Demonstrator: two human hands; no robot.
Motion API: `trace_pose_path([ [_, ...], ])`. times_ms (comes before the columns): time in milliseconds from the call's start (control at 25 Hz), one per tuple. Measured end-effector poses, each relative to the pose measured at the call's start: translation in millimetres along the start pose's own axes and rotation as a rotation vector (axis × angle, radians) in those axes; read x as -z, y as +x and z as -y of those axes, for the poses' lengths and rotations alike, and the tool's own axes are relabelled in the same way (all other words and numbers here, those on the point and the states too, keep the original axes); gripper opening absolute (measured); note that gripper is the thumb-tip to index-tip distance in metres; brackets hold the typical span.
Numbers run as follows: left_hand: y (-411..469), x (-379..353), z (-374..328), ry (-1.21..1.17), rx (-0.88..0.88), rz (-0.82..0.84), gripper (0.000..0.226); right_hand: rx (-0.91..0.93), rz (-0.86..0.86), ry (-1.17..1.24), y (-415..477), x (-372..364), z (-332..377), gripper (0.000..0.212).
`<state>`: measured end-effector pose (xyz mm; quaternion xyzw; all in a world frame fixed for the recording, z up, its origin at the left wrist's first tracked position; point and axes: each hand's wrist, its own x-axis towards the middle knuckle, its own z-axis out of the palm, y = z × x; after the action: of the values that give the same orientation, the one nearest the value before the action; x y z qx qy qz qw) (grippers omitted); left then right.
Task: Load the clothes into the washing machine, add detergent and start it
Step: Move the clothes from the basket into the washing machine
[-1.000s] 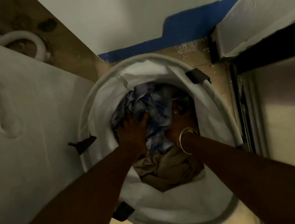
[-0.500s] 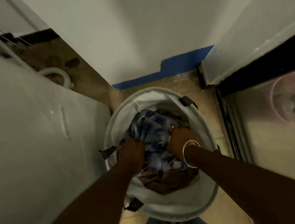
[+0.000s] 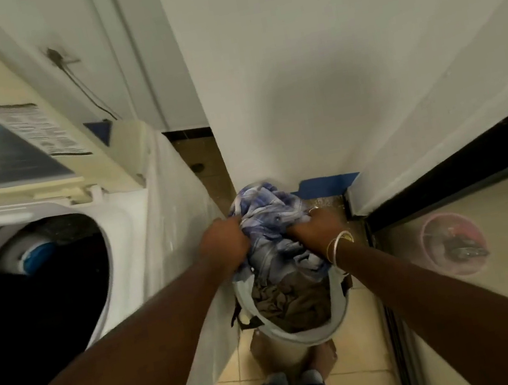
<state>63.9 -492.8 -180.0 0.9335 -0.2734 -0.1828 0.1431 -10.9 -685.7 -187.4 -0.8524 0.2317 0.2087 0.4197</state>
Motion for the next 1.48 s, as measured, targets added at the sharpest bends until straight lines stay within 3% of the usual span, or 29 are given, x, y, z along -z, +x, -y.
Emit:
trace_pose_path([
  [80,-20,53,-21,-0.143,0.089,-0.153,0.021,-0.003,-0.121,0.122,-42,25,45,0.019],
  [160,-46,101,-38,-0.320,0.280,-0.189,0.017,-0.064,-0.131,0.302,-72,38,75,0.019],
  [200,-61,122,-40,-0.368,0.322,-0.254,0.015,0.023,-0.143,0.356,-83,38,92,0.016],
  [280,-100,163,-30,-0.441,0.335,-0.392,0.017,0.222,-0.143,0.450,-114,36,136,0.006],
  [480,-194,241,42,-0.733,0.285,-0.733,0.015,0.505,-0.079,0.736,-168,-28,259,0.018],
  [640,-251,274,107,-0.731,0.341,-0.890,0.007,0.516,-0.004,0.867,-178,-111,329,0.025],
  [720,-267,272,145,-0.729,0.441,-0.857,0.012,0.510,-0.041,0.798,-166,-158,346,0.029],
  [800,-272,255,190,-0.764,0.559,-0.650,0.024,0.467,-0.061,0.624,-141,-200,346,0.040],
  [880,-278,231,228,-0.887,0.636,-0.344,0.044,0.293,0.024,0.500,-106,-236,332,0.062],
  [1000,-286,196,264,-0.701,0.641,-0.102,0.067,-0.020,0.172,0.349,-73,-263,309,0.081],
  [1200,-274,185,248,-0.673,0.639,-0.166,0.051,0.043,0.119,0.097,-89,-246,321,0.064],
  [1480,-228,173,170,-0.492,0.419,-0.547,0.016,0.266,-0.145,0.200,-115,-195,309,0.009],
])
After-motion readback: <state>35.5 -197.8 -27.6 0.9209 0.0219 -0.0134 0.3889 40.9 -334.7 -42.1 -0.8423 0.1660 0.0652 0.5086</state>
